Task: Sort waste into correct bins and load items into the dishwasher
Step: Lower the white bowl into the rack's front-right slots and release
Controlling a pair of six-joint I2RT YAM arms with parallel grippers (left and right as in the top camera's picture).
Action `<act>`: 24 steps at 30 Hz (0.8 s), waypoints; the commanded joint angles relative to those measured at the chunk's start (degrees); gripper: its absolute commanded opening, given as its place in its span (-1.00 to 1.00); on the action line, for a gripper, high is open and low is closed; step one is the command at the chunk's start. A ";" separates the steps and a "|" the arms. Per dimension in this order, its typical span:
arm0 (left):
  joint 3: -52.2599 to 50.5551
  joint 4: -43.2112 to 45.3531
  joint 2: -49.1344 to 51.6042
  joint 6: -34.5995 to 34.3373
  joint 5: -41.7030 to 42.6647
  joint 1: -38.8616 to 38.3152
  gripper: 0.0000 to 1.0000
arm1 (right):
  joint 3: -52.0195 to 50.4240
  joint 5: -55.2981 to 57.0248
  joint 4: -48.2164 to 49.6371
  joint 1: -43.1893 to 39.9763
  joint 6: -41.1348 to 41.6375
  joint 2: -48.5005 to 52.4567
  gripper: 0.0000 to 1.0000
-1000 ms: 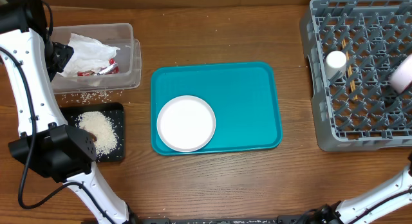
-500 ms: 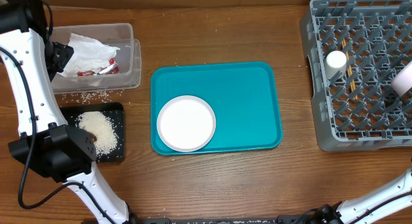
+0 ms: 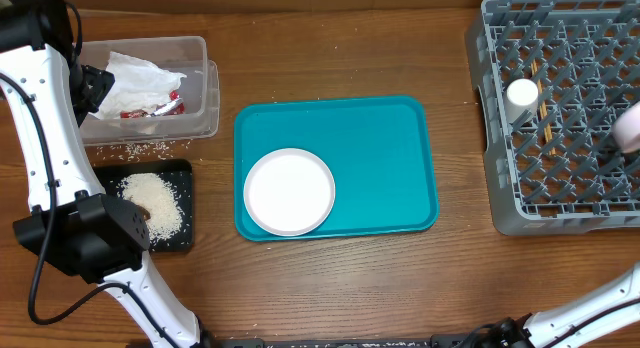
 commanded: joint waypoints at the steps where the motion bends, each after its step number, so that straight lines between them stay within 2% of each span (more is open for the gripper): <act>1: -0.02 -0.15 -1.11 -0.76 -0.42 -0.39 1.00 | -0.33 7.69 -1.11 -2.60 2.01 1.05 -0.78; 8: -0.02 -0.15 -1.11 -0.76 -0.42 -0.37 1.00 | -0.26 8.15 -4.24 -5.44 3.28 0.31 -0.74; 10: -0.02 -0.15 -1.11 -0.76 -0.42 -0.37 1.00 | -0.26 8.15 -5.11 -5.79 3.28 -0.13 -0.59; 14: -0.02 -0.15 -1.11 -0.76 -0.42 -0.39 0.99 | -0.26 8.13 -7.48 -6.23 3.32 -1.90 -0.55; 19: -0.02 -0.15 -1.11 -0.76 -0.42 -0.37 1.00 | -0.26 9.20 -9.03 -6.43 7.63 -7.15 -0.38; 22: -0.02 -0.15 -1.11 -0.76 -0.42 -0.37 1.00 | -0.26 11.30 -9.20 -6.43 10.40 -11.04 -0.18; 24: -0.02 -0.15 -1.11 -0.76 -0.42 -0.39 1.00 | -0.26 13.44 -9.18 -6.43 12.55 -13.77 0.11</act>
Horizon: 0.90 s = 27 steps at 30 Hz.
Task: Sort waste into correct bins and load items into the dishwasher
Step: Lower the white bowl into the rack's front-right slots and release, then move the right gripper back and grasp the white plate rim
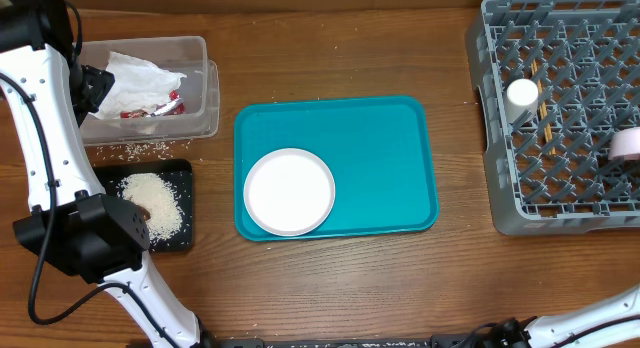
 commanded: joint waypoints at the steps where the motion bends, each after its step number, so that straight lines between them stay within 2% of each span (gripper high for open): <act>1: -0.02 -0.15 -1.11 -0.76 -0.42 -0.39 1.00 | 0.28 3.89 -0.11 -0.17 5.05 -9.38 0.33; 3: -0.02 -0.15 -1.11 -0.76 -0.42 -0.42 1.00 | 0.28 6.47 -0.22 -0.17 6.47 -12.09 0.97; 4: -0.02 -0.15 -1.11 -0.76 -0.42 -0.42 1.00 | 0.28 7.93 -0.22 -0.17 6.84 -13.62 1.00; 12: -0.02 -0.15 -1.11 -0.76 -0.42 -0.42 0.99 | 0.28 10.40 -0.26 0.55 8.07 -20.17 1.00; 15: -0.02 -0.13 -1.11 -0.76 -0.42 -0.39 1.00 | 0.28 12.26 -0.66 2.12 8.04 -20.70 0.74; 18: -0.02 -0.15 -1.11 -0.76 -0.42 -0.39 1.00 | 0.28 12.55 -1.86 4.76 6.47 -20.72 0.73; 20: -0.02 -0.15 -1.11 -0.76 -0.42 -0.42 1.00 | 0.28 12.59 -3.65 7.67 2.45 -20.94 0.77; 21: -0.02 -0.15 -1.11 -0.76 -0.42 -0.39 1.00 | 0.28 12.61 -6.54 11.63 -1.64 -21.35 0.78; 23: -0.02 -0.15 -1.11 -0.76 -0.42 -0.42 1.00 | 0.28 12.72 -8.46 16.39 -4.81 -22.16 0.78; 27: -0.02 -0.15 -1.11 -0.76 -0.42 -0.42 1.00 | 0.28 20.37 -9.99 30.53 -5.25 -24.35 0.78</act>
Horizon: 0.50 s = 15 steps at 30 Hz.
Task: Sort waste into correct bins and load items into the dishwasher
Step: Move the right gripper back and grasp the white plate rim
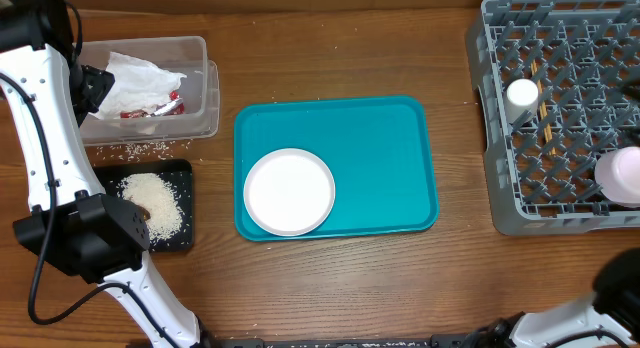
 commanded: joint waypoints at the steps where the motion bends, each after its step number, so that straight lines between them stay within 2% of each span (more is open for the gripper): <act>1: -0.02 -0.13 -1.11 -0.76 -0.44 -0.39 1.00 | 0.28 8.09 -1.11 13.81 -3.74 -4.55 0.78; 6: -0.02 -0.13 -1.11 -0.76 -0.44 -0.39 1.00 | -0.17 18.08 -1.11 34.95 -3.76 -3.39 0.77; 10: -0.02 -0.13 -1.11 -0.76 -0.44 -0.39 1.00 | -0.17 20.52 1.70 49.03 -3.80 -1.60 0.76; 13: -0.02 -0.15 -1.11 -0.76 -0.44 -0.39 1.00 | -0.17 19.65 6.93 58.03 -3.74 -0.96 0.54; 14: -0.02 -0.15 -1.11 -0.76 -0.44 -0.39 1.00 | -0.17 19.69 8.59 60.13 -3.19 -0.92 0.55; 15: -0.02 -0.15 -1.11 -0.76 -0.44 -0.39 0.99 | -0.20 19.78 10.36 62.60 -1.84 -0.68 0.88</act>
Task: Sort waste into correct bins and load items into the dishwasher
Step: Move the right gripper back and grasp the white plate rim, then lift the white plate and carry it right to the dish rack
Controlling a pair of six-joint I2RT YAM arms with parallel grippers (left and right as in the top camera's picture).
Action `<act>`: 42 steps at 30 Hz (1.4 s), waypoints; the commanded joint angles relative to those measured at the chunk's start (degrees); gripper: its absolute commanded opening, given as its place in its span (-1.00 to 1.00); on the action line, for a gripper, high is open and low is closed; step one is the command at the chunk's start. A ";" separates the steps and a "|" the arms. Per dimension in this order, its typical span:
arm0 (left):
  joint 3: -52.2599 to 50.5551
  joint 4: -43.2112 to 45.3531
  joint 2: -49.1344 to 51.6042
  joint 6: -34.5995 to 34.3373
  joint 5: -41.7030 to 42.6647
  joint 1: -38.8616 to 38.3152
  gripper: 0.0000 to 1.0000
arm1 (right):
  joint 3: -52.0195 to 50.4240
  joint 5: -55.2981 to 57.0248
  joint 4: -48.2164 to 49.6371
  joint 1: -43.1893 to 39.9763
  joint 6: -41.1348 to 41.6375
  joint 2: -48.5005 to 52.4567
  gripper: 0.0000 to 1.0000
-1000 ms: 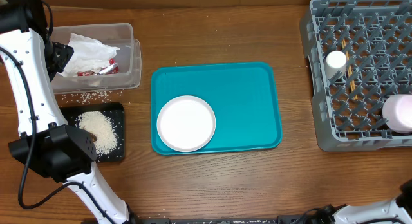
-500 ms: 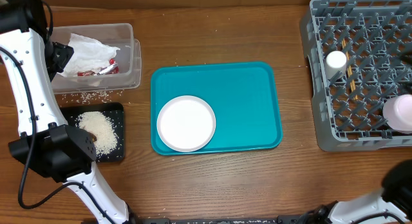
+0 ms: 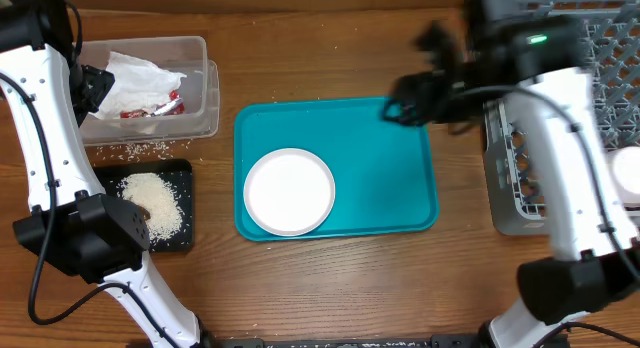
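Observation:
A white plate (image 3: 289, 191) lies on the near left part of the teal tray (image 3: 390, 203). My right gripper (image 3: 393, 109) hangs over the tray's far right corner, blurred; its fingers look open and empty. The right arm (image 3: 560, 108) crosses the left side of the grey dish rack (image 3: 610, 48) and hides part of it. A pale pink cup (image 3: 627, 178) sits in the rack at the right edge of the view. My left gripper (image 3: 95, 88) is a dark shape at the left rim of the clear bin (image 3: 200, 88), its fingers hidden.
The clear bin holds crumpled white paper and red wrappers (image 3: 140, 83). A black tray with a heap of rice (image 3: 155, 201) sits in front of it, with loose grains (image 3: 135, 148) between them. The left arm (image 3: 45, 158) runs along the table's left edge.
The right arm was almost out of view at the near right corner. Now it reaches across the rack, with its gripper over the tray's far right corner. The cup stays in the rack.
The pink cup was over the rack's right side at the frame edge. It then stood lower and nearer the front, and came to rest in the rack's near right part with the arm withdrawn. Now the right gripper is over the tray. The left arm never moved.

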 commanded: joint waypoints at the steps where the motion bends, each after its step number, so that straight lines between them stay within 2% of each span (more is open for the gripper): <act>1: -0.02 -0.15 -1.11 -0.76 -0.42 -0.42 1.00 | -0.13 2.27 4.15 7.15 2.19 0.76 1.00; 4: -0.02 -0.15 -1.11 -0.76 -0.42 -0.42 1.00 | -0.15 8.07 7.50 12.26 9.01 2.64 1.00; 8: -0.02 -0.15 -1.11 -0.76 -0.42 -0.42 1.00 | -0.17 19.43 10.10 18.56 25.31 9.70 1.00; 10: -0.02 -0.15 -1.11 -0.76 -0.42 -0.42 1.00 | -0.17 21.24 10.05 20.09 29.70 13.60 1.00; 13: -0.02 -0.15 -1.11 -0.76 -0.42 -0.39 1.00 | -0.17 21.57 10.27 21.31 33.66 19.34 0.62; 14: -0.02 -0.15 -1.11 -0.76 -0.42 -0.39 1.00 | -0.17 21.55 10.16 21.55 33.92 20.90 0.50; 16: -0.02 -0.15 -1.11 -0.76 -0.42 -0.39 0.99 | -0.17 21.55 9.84 21.92 33.92 24.41 0.43; 18: -0.02 -0.15 -1.11 -0.76 -0.42 -0.39 1.00 | -0.17 21.53 9.55 21.97 33.97 27.34 0.28; 24: -0.02 -0.13 -1.11 -0.76 -0.42 -0.39 1.00 | -0.17 22.27 9.18 21.94 33.86 31.74 0.23; 28: -0.02 -0.15 -1.11 -0.76 -0.42 -0.39 1.00 | -0.17 22.23 9.20 22.14 33.86 32.02 -0.02; 38: -0.02 -0.13 -1.11 -0.76 -0.42 -0.44 1.00 | -4.50 22.80 12.02 23.15 33.48 32.09 -0.06; 40: -0.02 -0.15 -1.11 -0.76 -0.42 -0.44 1.00 | -6.34 22.82 12.52 23.15 33.48 32.09 -0.20; 42: -0.02 -0.15 -1.11 -0.76 -0.42 -0.44 1.00 | -6.71 22.80 11.74 23.12 33.46 32.09 -0.44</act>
